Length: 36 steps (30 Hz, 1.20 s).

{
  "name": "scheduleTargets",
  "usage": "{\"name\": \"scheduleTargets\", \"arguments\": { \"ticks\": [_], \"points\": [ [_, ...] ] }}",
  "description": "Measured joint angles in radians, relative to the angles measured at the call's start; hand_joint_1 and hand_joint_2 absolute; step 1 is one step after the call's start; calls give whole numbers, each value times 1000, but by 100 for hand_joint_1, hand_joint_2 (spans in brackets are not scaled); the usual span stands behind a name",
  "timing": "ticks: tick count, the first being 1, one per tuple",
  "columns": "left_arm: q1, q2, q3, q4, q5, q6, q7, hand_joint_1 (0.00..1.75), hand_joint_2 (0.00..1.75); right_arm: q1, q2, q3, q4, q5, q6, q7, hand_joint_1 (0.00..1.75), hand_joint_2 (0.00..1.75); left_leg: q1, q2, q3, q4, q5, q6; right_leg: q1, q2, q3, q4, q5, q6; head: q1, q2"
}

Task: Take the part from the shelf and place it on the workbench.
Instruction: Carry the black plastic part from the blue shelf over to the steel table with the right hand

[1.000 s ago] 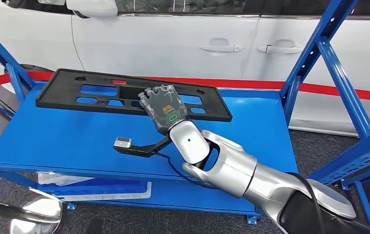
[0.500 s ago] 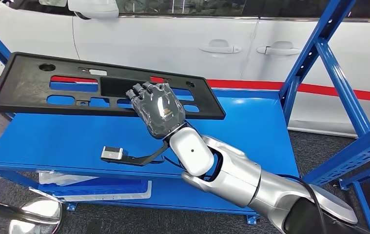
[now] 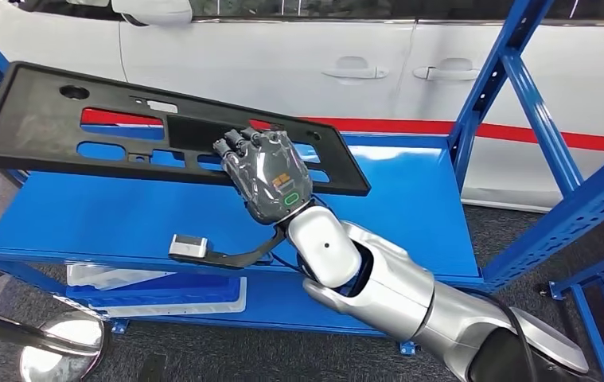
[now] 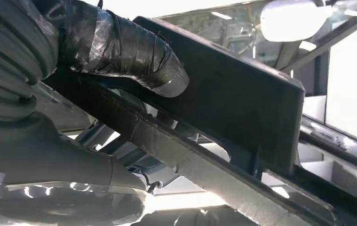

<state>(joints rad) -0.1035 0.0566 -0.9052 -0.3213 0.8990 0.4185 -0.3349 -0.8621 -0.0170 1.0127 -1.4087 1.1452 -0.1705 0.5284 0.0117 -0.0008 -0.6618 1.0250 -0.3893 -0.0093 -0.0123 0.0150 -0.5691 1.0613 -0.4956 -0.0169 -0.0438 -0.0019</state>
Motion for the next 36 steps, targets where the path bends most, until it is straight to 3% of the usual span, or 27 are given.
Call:
{"name": "scheduleTargets", "arguments": {
  "ticks": [2,4,6,7,8,9,10,12,13,15,17,19,21,22,23,24,26,28,31,32,34,36],
  "points": [
    [2,0,0,0,0,0,1,0,175,1,0,-1,0,0,-3,-1,175,175,4,0,-13,14,-20,-10,-2,-3,-11,-4,14,-15,-2,0],
    [2,-2,0,0,1,0,1,0,175,1,1,-3,-1,-5,-8,-5,175,175,6,0,-43,100,-99,-17,-2,-5,-28,-7,31,-26,-6,0],
    [2,-4,0,0,1,1,1,0,175,2,2,-6,-1,-14,-13,-10,175,175,6,0,-73,225,-182,-21,2,-6,-49,-6,46,-31,-9,0],
    [2,-4,0,0,2,1,1,0,175,3,2,-7,-1,-18,-14,-12,175,175,6,0,-76,265,-199,-21,4,-6,-60,-5,53,-32,-9,0],
    [2,-3,0,0,2,1,1,0,175,4,2,-7,-1,-23,-14,-14,175,175,6,0,-64,274,-195,-20,6,-6,-71,-4,60,-32,-9,0],
    [2,-3,0,0,3,1,1,0,175,6,2,-8,-1,-30,-15,-16,175,175,5,0,-35,247,-175,-18,7,-6,-81,-3,67,-31,-9,0],
    [2,-3,0,0,3,1,1,0,175,7,2,-8,-2,-37,-15,-17,175,175,4,0,11,188,-149,-14,7,-6,-89,-2,74,-30,-9,0],
    [-2,-2,0,0,4,0,1,0,175,9,2,-12,-6,-51,-14,-20,175,175,-1,0,106,48,-125,-4,8,-7,-98,-2,86,-23,-9,0],
    [-3,-2,0,0,4,0,1,0,175,8,2,-14,-9,-56,-14,-22,175,175,-4,-1,133,4,-124,0,7,-8,-99,-5,93,-18,-8,0],
    [-5,-2,0,0,6,0,1,0,175,7,2,-17,-14,-67,-14,-24,175,175,-11,-3,143,-22,-119,9,6,-10,-99,-13,109,-5,-9,0],
    [-4,-2,0,1,11,1,0,0,175,9,0,-18,-17,-83,-16,-25,175,175,-7,0,139,-37,-97,23,6,-10,-105,-8,102,6,-10,0],
    [-3,-2,0,1,15,2,-1,0,175,11,-4,-23,-22,-93,-21,-24,175,175,-2,6,125,-48,-74,36,6,-10,-131,61,33,13,-7,0],
    [-3,-2,0,1,17,3,-2,0,175,12,-9,-29,-29,-97,-28,-20,175,175,-4,7,101,-44,-58,42,3,-10,-166,186,-50,18,-5,0],
    [-3,-2,0,1,19,3,-2,0,175,13,-12,-32,-33,-99,-32,-18,175,175,-5,8,87,-40,-51,42,2,-10,-173,233,-68,21,-5,0],
    [-2,-1,0,1,21,4,-3,0,175,13,-16,-34,-37,-103,-35,-14,175,175,-5,8,73,-34,-45,41,0,-10,-166,253,-65,23,-5,0],
    [-1,-1,0,1,22,5,-4,0,175,13,-20,-37,-42,-108,-38,-11,175,175,-4,8,58,-28,-39,39,-2,-10,-141,235,-45,24,-5,0],
    [0,-2,0,1,26,6,-6,0,175,13,-27,-45,-56,-118,-47,-4,175,175,-4,7,30,-9,-30,32,-6,-11,-53,122,-11,26,-5,0],
    [1,-1,0,1,32,8,-9,0,175,13,-34,-56,-74,-127,-56,3,175,175,-5,6,10,8,-23,21,-3,-9,2,29,-10,18,-6,0],
    [4,0,0,2,36,12,-13,0,175,11,-46,-72,-96,-139,-66,9,175,175,-1,5,-1,13,-8,3,3,-7,-4,9,-3,-5,-6,0],
    [6,0,0,2,36,13,-13,0,175,11,-49,-75,-102,-141,-67,10,175,175,1,4,-7,19,-16,-2,3,-9,-10,8,6,-14,-7,0],
    [8,0,0,3,38,14,-15,0,175,10,-55,-80,-115,-144,-68,13,175,175,5,3,-33,81,-82,-10,1,-11,-29,3,27,-28,-12,0],
    [9,-1,0,3,42,14,-17,0,175,10,-61,-86,-129,-149,-71,19,175,175,6,3,-63,196,-174,-14,4,-11,-55,3,48,-34,-16,0]
  ]
}}
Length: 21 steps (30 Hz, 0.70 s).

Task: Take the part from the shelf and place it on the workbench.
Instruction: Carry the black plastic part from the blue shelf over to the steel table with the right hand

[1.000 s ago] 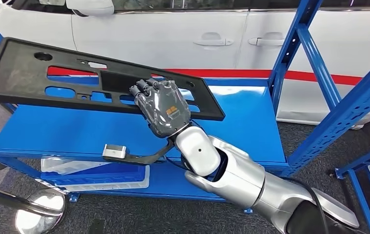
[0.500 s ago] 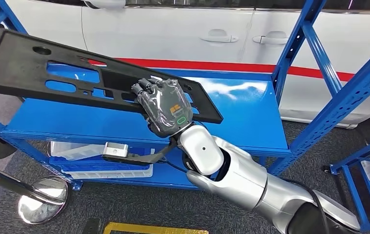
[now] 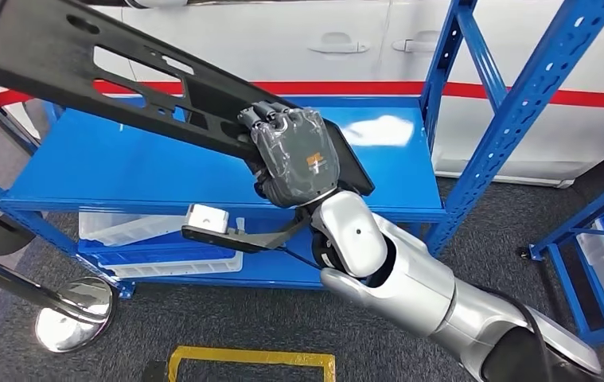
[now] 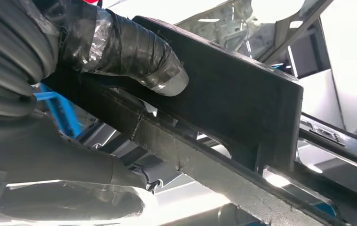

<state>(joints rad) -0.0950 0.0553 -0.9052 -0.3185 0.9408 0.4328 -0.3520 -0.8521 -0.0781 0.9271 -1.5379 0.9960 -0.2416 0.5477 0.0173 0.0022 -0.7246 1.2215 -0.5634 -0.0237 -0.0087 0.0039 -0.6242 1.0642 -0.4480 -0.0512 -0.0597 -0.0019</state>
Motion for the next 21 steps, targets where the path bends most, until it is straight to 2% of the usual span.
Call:
{"name": "scheduleTargets", "arguments": {
  "ticks": [1,2,3,4,5,6,7,8,9,11,12,13,14,16,17,18,19,20,21],
  "points": [
    [0,0,0,0,2,1,-1,0,175,0,-5,-2,-7,-4,-2,4,175,175,0,0,-6,50,-24,0,2,0,-14,0,10,-1,0,0],
    [0,0,0,0,4,1,-1,0,175,0,-10,-4,-14,-8,-3,8,175,175,-1,0,0,75,-25,2,4,0,-29,0,21,-1,0,0],
    [0,1,0,0,6,2,-2,0,175,0,-16,-6,-20,-12,-3,12,175,175,-2,0,22,70,-8,6,5,0,-43,1,31,-1,0,0],
    [0,1,0,0,8,2,-2,0,175,0,-22,-8,-28,-14,-4,14,175,175,-5,0,60,34,18,12,6,0,-56,1,42,0,0,0],
    [-1,2,0,0,9,2,-3,0,175,-1,-28,-11,-35,-15,-4,17,175,175,-10,-1,111,-27,35,20,6,0,-66,1,52,1,0,0],
    [-3,3,0,0,10,3,-3,0,175,-1,-33,-15,-42,-16,-4,20,175,175,-16,-1,164,-100,38,29,6,0,-73,1,61,4,0,0],
    [-4,4,0,0,11,3,-3,0,175,-3,-38,-20,-49,-18,-4,23,175,175,-21,-1,205,-158,34,35,5,-1,-77,-1,70,9,0,0],
    [-6,5,0,0,11,4,-3,0,175,-4,-42,-24,-55,-20,-4,24,175,175,-26,-1,228,-199,27,40,4,-3,-79,-4,79,14,-1,0],
    [-7,6,0,0,11,5,-3,0,175,-5,-46,-26,-61,-22,-4,26,175,175,-30,-1,233,-218,26,45,2,-4,-79,-10,89,20,-2,0],
    [-7,6,0,1,11,6,-4,0,175,-6,-55,-29,-67,-26,-5,27,175,175,-28,2,226,-236,52,53,0,-3,-81,-19,100,31,-5,0],
    [-6,6,0,1,11,7,-4,0,175,-7,-60,-29,-70,-27,-6,27,175,175,-26,5,222,-245,68,59,1,-3,-85,-14,88,36,-5,0],
    [-6,6,0,1,11,7,-3,0,175,-7,-65,-29,-72,-27,-6,27,175,175,-22,8,216,-254,84,64,2,-2,-93,8,56,39,-3,0],
    [-6,5,0,1,11,7,-3,0,175,-8,-69,-30,-74,-27,-7,27,175,175,-22,10,205,-255,96,67,0,-2,-104,53,7,42,-2,0],
    [-6,5,0,1,11,7,-3,0,175,-6,-76,-30,-77,-27,-8,27,175,175,-21,10,175,-252,118,70,-3,-1,-128,182,-85,49,-1,0],
    [-6,5,0,1,11,7,-3,0,175,-5,-79,-30,-78,-27,-9,27,175,175,-21,10,158,-248,128,68,-6,-1,-133,236,-102,53,-1,0],
    [-6,5,0,1,11,7,-3,0,175,-3,-82,-30,-78,-27,-9,27,175,175,-20,10,142,-242,136,65,-9,-2,-125,259,-96,57,-1,0],
    [-6,5,0,1,11,7,-2,0,175,-3,-84,-30,-79,-27,-10,27,175,175,-18,10,126,-234,143,61,-13,-2,-101,249,-73,61,-1,0],
    [-6,4,0,1,11,7,-2,0,175,-2,-87,-30,-80,-27,-10,27,175,175,-15,10,109,-223,148,56,-18,-2,-60,204,-48,66,-1,0],
    [-6,5,0,1,11,7,-2,0,175,-3,-89,-30,-81,-27,-11,27,175,175,-14,10,91,-210,152,50,-20,-2,-13,142,-43,72,0,0]
  ]
}}
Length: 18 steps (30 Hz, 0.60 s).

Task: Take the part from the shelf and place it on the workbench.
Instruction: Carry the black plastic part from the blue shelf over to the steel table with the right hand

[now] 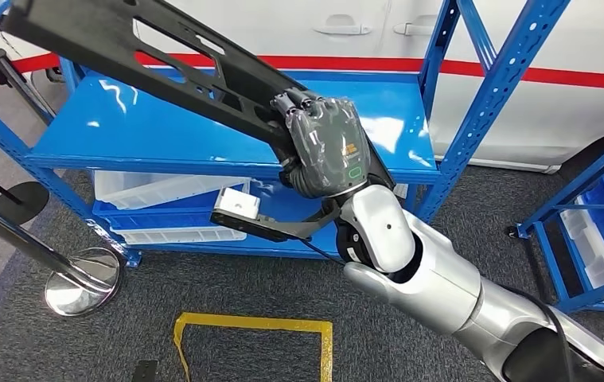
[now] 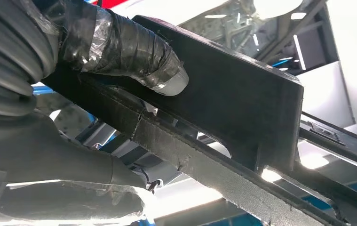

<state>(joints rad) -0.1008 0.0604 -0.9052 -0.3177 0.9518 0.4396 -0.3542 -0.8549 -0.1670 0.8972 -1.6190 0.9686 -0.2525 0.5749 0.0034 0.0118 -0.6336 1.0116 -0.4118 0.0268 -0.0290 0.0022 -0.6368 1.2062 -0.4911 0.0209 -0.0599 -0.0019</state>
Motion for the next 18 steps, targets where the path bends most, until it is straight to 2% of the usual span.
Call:
{"name": "scheduleTargets", "arguments": {
  "ticks": [1,2,3,5,6,7,8,10,11,12,13,14,15,16,17,18],
  "points": [
    [0,1,0,0,0,0,0,0,175,0,-1,0,-3,0,0,0,175,175,1,-1,-15,14,3,-6,1,2,37,-55,-3,0,0,0],
    [0,2,0,0,0,0,0,0,175,1,-3,0,-6,0,-1,0,175,175,0,-2,-27,27,5,-12,1,3,60,-96,-13,-3,0,0],
    [0,3,0,0,0,1,0,0,175,1,-4,-1,-9,0,-2,0,175,175,0,-3,-36,34,10,-18,5,5,65,-112,-25,-9,0,0],
    [2,3,0,1,0,1,0,0,175,1,-7,-1,-11,0,-4,0,175,175,3,-5,-44,39,19,-27,8,5,52,-115,-15,-29,-1,0],
    [4,3,0,1,0,1,0,0,175,1,-7,-1,-12,0,-4,0,175,175,6,-5,-52,46,11,-32,10,4,44,-114,-6,-38,-1,0],
    [5,2,0,1,0,1,1,0,175,1,-8,-1,-13,0,-5,0,175,175,8,-5,-64,66,-15,-37,10,3,34,-115,4,-47,-2,0],
    [6,1,0,1,0,1,1,0,175,0,-8,-1,-14,0,-5,0,175,175,10,-5,-79,106,-57,-40,10,2,22,-117,15,-53,-3,0],
    [5,0,0,1,0,1,1,0,175,0,-8,-1,-15,0,-5,0,175,175,11,-5,-111,224,-150,-43,15,2,-4,-117,36,-61,-5,0],
    [4,0,0,1,0,1,1,0,175,0,-8,-2,-15,0,-5,0,175,175,10,-6,-118,277,-175,-41,18,2,-17,-117,46,-62,-5,0],
    [4,0,0,1,0,1,1,0,175,1,-9,-2,-15,0,-5,0,175,175,9,-6,-114,307,-180,-38,20,2,-31,-117,56,-63,-5,0],
    [4,0,0,1,0,1,1,0,175,2,-9,-2,-15,0,-5,0,175,175,6,-6,-93,305,-166,-33,22,2,-44,-117,66,-63,-5,0],
    [4,0,0,1,0,1,1,0,175,2,-10,-2,-15,0,-5,0,175,175,2,-7,-54,268,-142,-26,23,2,-55,-116,76,-63,-5,0],
    [2,0,0,1,0,1,1,0,175,1,-11,-2,-16,0,-5,0,175,175,-4,-7,-2,206,-124,-18,24,2,-64,-117,85,-62,-5,0],
    [1,0,0,1,0,1,1,0,175,1,-11,-2,-18,0,-6,0,175,175,-9,-7,52,131,-119,-11,24,2,-71,-118,94,-60,-5,0],
    [-2,1,0,1,0,1,1,0,175,0,-12,-3,-20,0,-6,0,175,175,-14,-6,91,73,-120,-6,24,1,-74,-122,104,-56,-4,0],
    [-4,2,0,1,0,1,1,0,175,0,-13,-4,-23,0,-6,0,175,175,-19,-6,113,33,-125,-1,22,-1,-74,-127,113,-51,-6,0]
  ]
}}
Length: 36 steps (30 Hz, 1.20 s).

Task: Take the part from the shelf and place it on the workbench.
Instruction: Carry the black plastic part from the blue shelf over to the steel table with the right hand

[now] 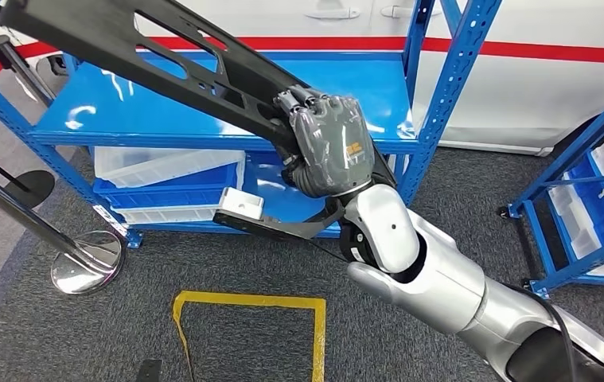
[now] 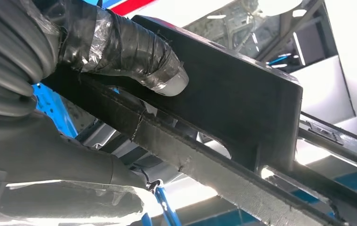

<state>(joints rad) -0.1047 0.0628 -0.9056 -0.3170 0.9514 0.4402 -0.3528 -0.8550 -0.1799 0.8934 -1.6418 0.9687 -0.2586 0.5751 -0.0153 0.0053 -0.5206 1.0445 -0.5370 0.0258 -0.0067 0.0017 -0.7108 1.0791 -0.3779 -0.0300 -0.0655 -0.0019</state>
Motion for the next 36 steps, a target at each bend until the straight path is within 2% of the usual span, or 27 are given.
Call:
{"name": "scheduleTargets", "arguments": {
  "ticks": [1,3,4,5,6,7,8,9,10,11,12,13,14,16,18,19,20,22,23,24,25,26,28,30,32,34,36],
  "points": [
    [-1,1,0,0,0,0,0,0,175,0,0,-1,-2,1,-1,0,175,175,-3,0,5,-19,1,3,-1,-1,1,-8,11,6,-1,0],
    [-2,2,0,0,0,0,1,0,175,0,-2,-2,-6,4,-2,0,175,175,-2,3,-1,-38,29,10,-3,-1,1,-22,24,17,-4,0],
    [-1,1,0,0,0,0,2,0,175,0,-4,-3,-8,6,-4,0,175,175,1,5,-4,-50,45,14,-2,0,-3,-17,9,22,-3,0],
    [-1,1,0,0,0,0,3,0,175,1,-6,-3,-9,9,-5,0,175,175,4,8,-9,-61,62,19,-2,1,-11,7,-26,26,-3,0],
    [-2,0,0,0,0,0,3,0,175,1,-9,-3,-10,12,-6,0,175,175,6,10,-17,-67,76,21,-3,1,-23,53,-77,30,-2,0],
    [-2,0,0,0,0,0,4,0,175,2,-11,-4,-12,14,-6,0,175,175,6,10,-29,-68,87,24,-4,1,-35,112,-127,34,-2,0],
    [-1,0,0,0,0,0,4,0,175,3,-13,-4,-13,16,-6,0,175,175,6,10,-43,-66,97,24,-6,1,-45,173,-160,39,-1,0],
    [-1,0,0,0,0,0,4,0,175,5,-16,-4,-14,18,-6,0,175,175,7,10,-58,-62,106,21,-8,1,-46,217,-168,43,-1,0],
    [-1,0,0,0,0,0,5,0,175,6,-17,-4,-14,20,-6,0,175,175,8,10,-74,-57,114,19,-11,1,-33,232,-155,47,-1,0],
    [-1,0,0,0,-1,0,6,0,175,6,-19,-4,-15,23,-7,0,175,175,10,10,-90,-49,120,15,-14,1,-5,214,-131,51,-1,0],
    [-1,0,0,0,-1,0,6,0,175,6,-19,-4,-16,29,-9,0,175,175,12,10,-107,-38,125,11,-17,1,37,165,-111,55,0,0],
    [-1,0,0,0,-2,0,8,0,175,6,-20,-5,-19,36,-12,0,175,175,13,10,-123,-26,129,6,-17,1,84,103,-110,58,2,0],
    [-1,0,0,0,-3,0,9,0,175,7,-20,-6,-22,44,-18,0,175,175,14,9,-136,-15,132,1,-15,2,117,51,-114,54,3,0],
    [-1,0,0,0,-4,2,11,0,175,10,-21,-10,-27,54,-32,-1,175,175,14,8,-152,-2,141,-11,-8,4,141,0,-131,42,6,0],
    [0,0,0,0,-4,2,12,0,175,13,-22,-15,-28,57,-41,-2,175,175,17,6,-158,1,147,-22,-8,3,132,-5,-120,24,8,0],
    [1,0,-1,0,-4,2,13,0,175,13,-22,-17,-28,57,-42,-2,175,175,19,5,-166,12,133,-27,-8,2,126,-6,-111,16,7,0],
    [2,-1,-1,0,-4,2,13,0,175,13,-22,-17,-29,57,-42,-3,175,175,21,4,-177,39,102,-32,-10,0,118,-8,-102,8,7,0],
    [2,-3,-1,0,-3,2,14,0,175,14,-22,-19,-30,57,-42,-3,175,175,25,4,-209,143,12,-41,-11,0,98,-9,-84,0,5,0],
    [2,-4,-1,0,-3,2,14,0,175,15,-22,-19,-31,57,-42,-3,175,175,26,4,-222,205,-23,-44,-10,0,86,-9,-75,-1,5,0],
    [1,-3,-1,0,-3,2,14,0,175,16,-22,-20,-31,57,-42,-3,175,175,27,4,-226,250,-39,-45,-10,0,74,-8,-66,-1,5,0],
    [1,-3,-1,0,-3,2,14,0,175,18,-22,-20,-31,57,-42,-3,175,175,27,4,-217,267,-35,-44,-9,0,63,-8,-57,0,5,0],
    [1,-3,-2,0,-3,2,14,0,175,20,-23,-20,-31,57,-42,-3,175,175,27,4,-191,248,-14,-42,-9,0,52,-8,-49,2,5,0],
    [-1,-3,-2,0,-6,4,12,0,175,21,-23,-21,-33,57,-42,-3,175,175,26,3,-100,127,24,-35,-10,1,36,-8,-36,7,5,0],
    [-4,-3,-2,0,-12,8,6,0,175,21,-23,-25,-38,56,-40,-3,175,175,20,2,-26,12,24,-28,-10,1,28,-11,-24,18,6,0],
    [-4,-3,-2,0,-17,12,2,0,175,21,-24,-28,-41,54,-37,-3,175,175,13,0,-12,-24,21,-20,-11,-1,30,-20,-9,32,6,0],
    [-4,-3,-2,0,-18,12,2,0,175,21,-26,-29,-43,49,-34,-3,175,175,16,1,-12,-39,39,-7,-12,-1,29,-22,-8,43,5,0],
    [-4,-3,-3,0,-18,9,3,0,175,22,-28,-32,-46,41,-31,-3,175,175,20,2,-15,-51,59,7,-10,-1,5,36,-57,47,9,0]
  ]
}}
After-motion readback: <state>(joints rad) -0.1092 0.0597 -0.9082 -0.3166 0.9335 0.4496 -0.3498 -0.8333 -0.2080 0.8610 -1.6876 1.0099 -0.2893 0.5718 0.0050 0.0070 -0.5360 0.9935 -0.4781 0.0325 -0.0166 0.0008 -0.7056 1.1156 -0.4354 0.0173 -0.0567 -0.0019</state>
